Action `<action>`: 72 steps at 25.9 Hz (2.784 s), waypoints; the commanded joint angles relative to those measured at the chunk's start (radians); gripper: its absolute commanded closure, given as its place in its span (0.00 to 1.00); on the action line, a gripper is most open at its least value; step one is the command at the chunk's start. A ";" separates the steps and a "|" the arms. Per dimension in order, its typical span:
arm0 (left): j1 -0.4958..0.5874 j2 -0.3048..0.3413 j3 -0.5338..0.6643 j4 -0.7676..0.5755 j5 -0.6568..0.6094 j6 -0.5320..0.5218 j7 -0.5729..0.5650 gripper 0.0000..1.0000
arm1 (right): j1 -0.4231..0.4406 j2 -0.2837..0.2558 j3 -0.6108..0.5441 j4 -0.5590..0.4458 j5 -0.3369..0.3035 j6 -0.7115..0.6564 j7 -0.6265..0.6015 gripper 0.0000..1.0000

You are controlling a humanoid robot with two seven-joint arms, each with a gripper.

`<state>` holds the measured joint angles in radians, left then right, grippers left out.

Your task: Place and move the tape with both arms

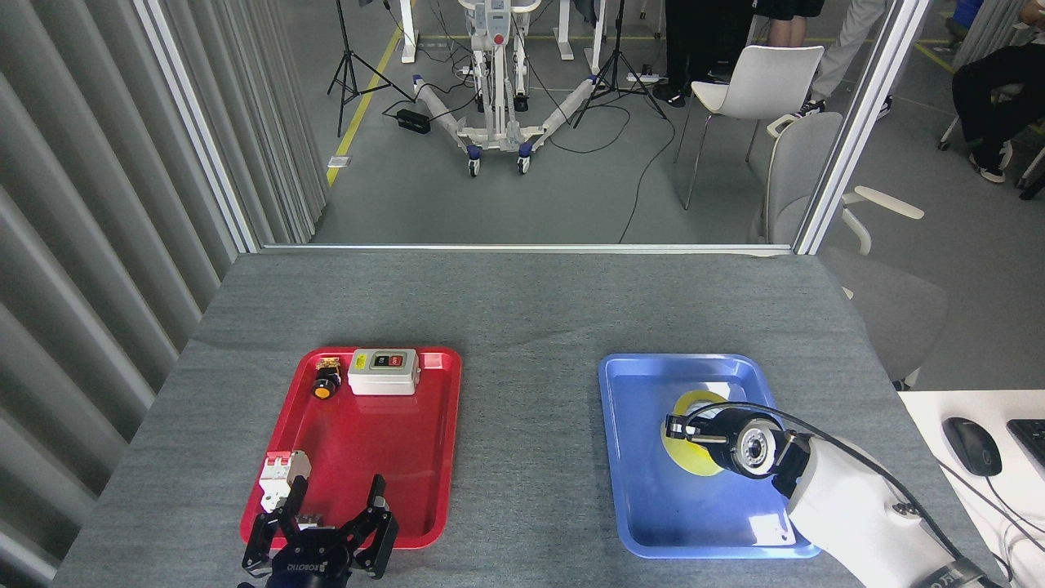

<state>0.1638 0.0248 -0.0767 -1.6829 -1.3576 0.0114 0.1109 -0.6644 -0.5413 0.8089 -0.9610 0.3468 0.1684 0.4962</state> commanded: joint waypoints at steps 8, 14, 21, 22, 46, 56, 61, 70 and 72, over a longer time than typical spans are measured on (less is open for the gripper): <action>-0.015 0.004 0.000 0.008 -0.001 0.001 -0.004 0.00 | -0.001 0.020 0.004 0.010 0.012 0.023 -0.005 0.53; -0.017 0.009 0.002 0.008 -0.001 -0.001 -0.004 0.00 | 0.003 0.017 -0.005 0.008 0.014 0.019 -0.007 0.17; -0.026 0.009 0.003 0.009 0.000 0.001 -0.004 0.00 | 0.008 0.012 -0.014 -0.012 0.017 -0.063 -0.028 0.06; -0.026 0.009 0.003 0.009 0.000 0.001 -0.004 0.00 | 0.009 0.008 -0.017 -0.015 0.026 -0.092 -0.070 0.05; -0.044 0.020 0.058 0.060 0.002 -0.001 -0.002 0.00 | 0.592 0.149 -0.694 -0.433 0.894 -0.116 -0.689 0.00; -0.044 0.020 0.063 0.069 0.000 -0.001 0.004 0.00 | 0.756 0.155 -0.872 -0.518 0.985 -0.231 -0.680 0.00; -0.046 0.020 0.063 0.069 0.000 -0.001 0.004 0.00 | 0.753 0.181 -0.939 -0.522 1.086 -0.254 -0.680 0.00; -0.046 0.020 0.063 0.071 0.000 -0.001 0.006 0.00 | 0.755 0.239 -1.071 -0.515 0.991 -0.349 -0.602 0.00; -0.046 0.020 0.063 0.072 0.000 -0.001 0.006 0.00 | 0.761 0.228 -1.064 -0.513 0.946 -0.348 -0.587 0.00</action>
<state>0.1181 0.0445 -0.0139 -1.6123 -1.3576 0.0107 0.1167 0.0912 -0.3095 -0.2513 -1.4775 1.3515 -0.1749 -0.1207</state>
